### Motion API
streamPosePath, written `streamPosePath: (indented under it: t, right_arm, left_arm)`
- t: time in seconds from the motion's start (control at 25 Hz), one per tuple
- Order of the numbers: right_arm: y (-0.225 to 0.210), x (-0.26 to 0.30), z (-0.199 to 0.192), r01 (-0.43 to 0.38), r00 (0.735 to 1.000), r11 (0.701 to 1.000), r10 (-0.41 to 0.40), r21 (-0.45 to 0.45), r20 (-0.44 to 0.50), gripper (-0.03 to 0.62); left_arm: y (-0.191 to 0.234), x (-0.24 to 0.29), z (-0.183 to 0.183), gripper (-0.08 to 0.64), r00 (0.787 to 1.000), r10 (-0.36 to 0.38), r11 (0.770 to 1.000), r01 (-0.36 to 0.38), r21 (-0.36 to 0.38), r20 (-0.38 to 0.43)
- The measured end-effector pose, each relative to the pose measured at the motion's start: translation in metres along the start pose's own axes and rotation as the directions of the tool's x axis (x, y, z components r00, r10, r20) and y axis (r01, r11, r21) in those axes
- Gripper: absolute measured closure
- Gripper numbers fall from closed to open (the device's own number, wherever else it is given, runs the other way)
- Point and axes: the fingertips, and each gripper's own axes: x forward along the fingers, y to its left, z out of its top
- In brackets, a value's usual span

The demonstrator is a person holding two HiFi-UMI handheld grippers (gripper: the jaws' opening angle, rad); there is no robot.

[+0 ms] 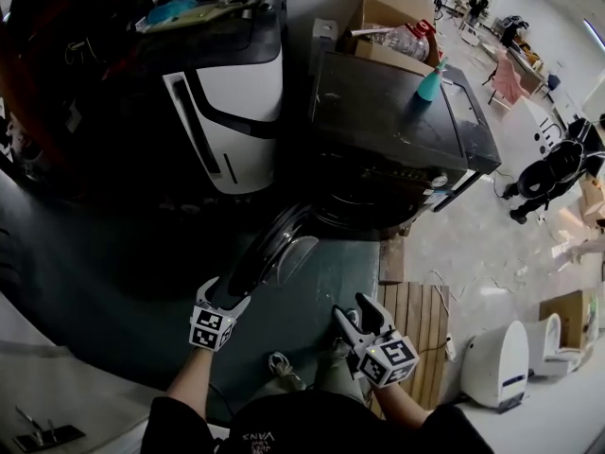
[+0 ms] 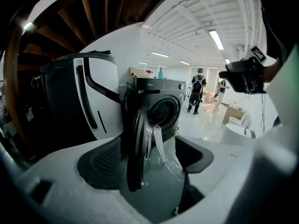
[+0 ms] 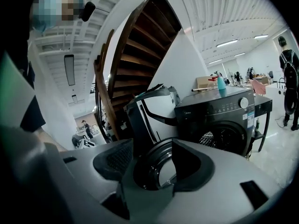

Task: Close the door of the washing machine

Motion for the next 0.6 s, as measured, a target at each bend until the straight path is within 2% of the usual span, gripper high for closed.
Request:
streamPosePath:
  t: [0.36, 0.6]
  right_arm:
    - [-0.04, 0.013, -0.014, -0.039, 0.995, 0.999, 0.041, 0.02, -0.093, 0.353]
    - [-0.075, 0.021, -0.016, -0.043, 0.987, 0.999, 0.044, 0.012, -0.157, 0.356]
  left_arm:
    - [0.016, 0.071, -0.006, 0.186, 0.994, 0.005, 0.998, -0.011, -0.062, -0.107]
    - [0.026, 0.107, -0.004, 0.183, 0.985, 0.0, 0.998, -0.012, -0.067, -0.17]
